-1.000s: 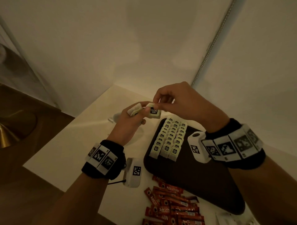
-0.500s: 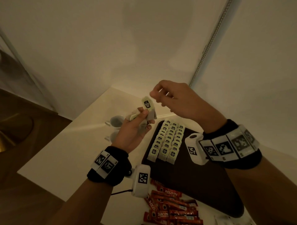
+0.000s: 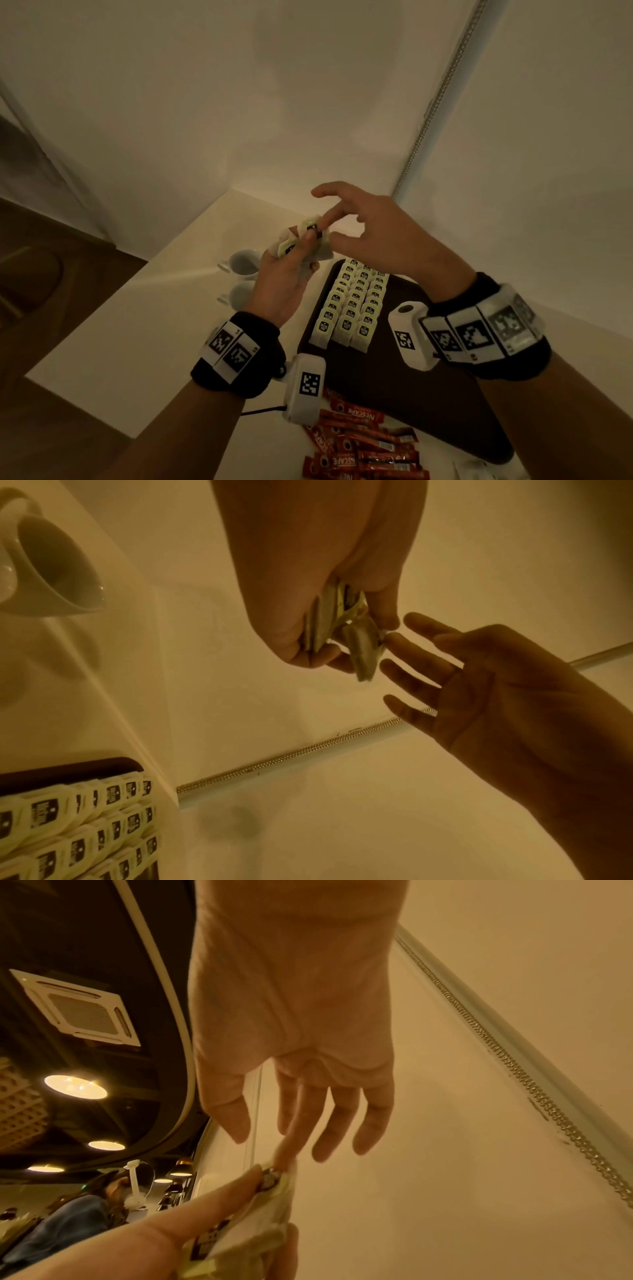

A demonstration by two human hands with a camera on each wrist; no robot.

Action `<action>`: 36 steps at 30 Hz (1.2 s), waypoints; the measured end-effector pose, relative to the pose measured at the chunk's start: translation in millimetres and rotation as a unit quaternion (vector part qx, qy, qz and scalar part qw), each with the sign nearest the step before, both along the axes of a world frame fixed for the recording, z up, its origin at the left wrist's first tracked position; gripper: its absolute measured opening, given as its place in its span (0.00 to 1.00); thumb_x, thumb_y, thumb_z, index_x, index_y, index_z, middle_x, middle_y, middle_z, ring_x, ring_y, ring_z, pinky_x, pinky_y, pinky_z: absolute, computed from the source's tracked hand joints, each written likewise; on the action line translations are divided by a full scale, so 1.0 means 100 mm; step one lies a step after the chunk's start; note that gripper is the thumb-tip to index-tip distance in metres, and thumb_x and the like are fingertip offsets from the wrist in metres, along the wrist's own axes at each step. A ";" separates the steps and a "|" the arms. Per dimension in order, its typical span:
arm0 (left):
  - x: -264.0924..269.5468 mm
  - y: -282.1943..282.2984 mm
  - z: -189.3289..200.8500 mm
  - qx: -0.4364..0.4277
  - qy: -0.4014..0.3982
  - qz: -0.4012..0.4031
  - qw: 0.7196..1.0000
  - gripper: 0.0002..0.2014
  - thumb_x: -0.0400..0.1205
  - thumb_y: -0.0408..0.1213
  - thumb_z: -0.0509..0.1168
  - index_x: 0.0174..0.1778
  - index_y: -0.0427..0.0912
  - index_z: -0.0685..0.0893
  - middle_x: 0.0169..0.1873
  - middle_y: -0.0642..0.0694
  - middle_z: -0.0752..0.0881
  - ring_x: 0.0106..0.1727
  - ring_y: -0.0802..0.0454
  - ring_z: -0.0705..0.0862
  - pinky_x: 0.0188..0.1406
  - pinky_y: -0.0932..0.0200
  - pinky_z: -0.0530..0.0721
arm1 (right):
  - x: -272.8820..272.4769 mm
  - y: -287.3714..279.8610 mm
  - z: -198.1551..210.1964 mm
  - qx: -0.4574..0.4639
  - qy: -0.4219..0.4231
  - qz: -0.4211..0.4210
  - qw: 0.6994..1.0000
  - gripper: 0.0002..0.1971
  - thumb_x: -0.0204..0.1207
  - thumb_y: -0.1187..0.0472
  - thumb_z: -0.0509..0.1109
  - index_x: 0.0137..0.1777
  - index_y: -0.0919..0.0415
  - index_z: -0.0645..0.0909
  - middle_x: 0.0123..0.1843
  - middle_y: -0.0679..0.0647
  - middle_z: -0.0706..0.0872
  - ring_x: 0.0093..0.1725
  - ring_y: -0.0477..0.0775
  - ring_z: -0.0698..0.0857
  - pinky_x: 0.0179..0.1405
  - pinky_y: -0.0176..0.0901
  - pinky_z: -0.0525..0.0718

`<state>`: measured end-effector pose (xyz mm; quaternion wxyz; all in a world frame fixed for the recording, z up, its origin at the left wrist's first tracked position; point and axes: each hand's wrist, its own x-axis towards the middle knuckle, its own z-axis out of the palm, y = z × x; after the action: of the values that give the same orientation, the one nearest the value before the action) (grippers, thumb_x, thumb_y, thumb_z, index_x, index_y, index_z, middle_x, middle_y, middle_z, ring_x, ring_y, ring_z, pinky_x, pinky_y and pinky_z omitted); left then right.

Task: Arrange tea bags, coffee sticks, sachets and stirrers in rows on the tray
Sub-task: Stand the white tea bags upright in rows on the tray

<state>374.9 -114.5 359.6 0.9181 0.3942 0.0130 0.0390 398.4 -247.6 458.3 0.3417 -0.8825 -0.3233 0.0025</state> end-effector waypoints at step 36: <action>0.03 -0.05 0.07 0.012 -0.006 -0.011 1.000 0.13 0.82 0.40 0.61 0.36 0.49 0.89 0.37 0.51 0.88 0.40 0.59 0.85 0.36 0.63 0.82 | 0.15 0.03 -0.07 0.002 0.036 -0.037 0.999 0.10 0.75 0.57 0.73 0.55 0.53 0.85 0.41 0.46 0.86 0.38 0.36 0.82 0.38 0.19 0.75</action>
<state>378.0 -119.5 366.5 0.9137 0.4052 0.0031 0.0312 413.8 -244.6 450.8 0.3548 -0.8926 -0.2774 0.0209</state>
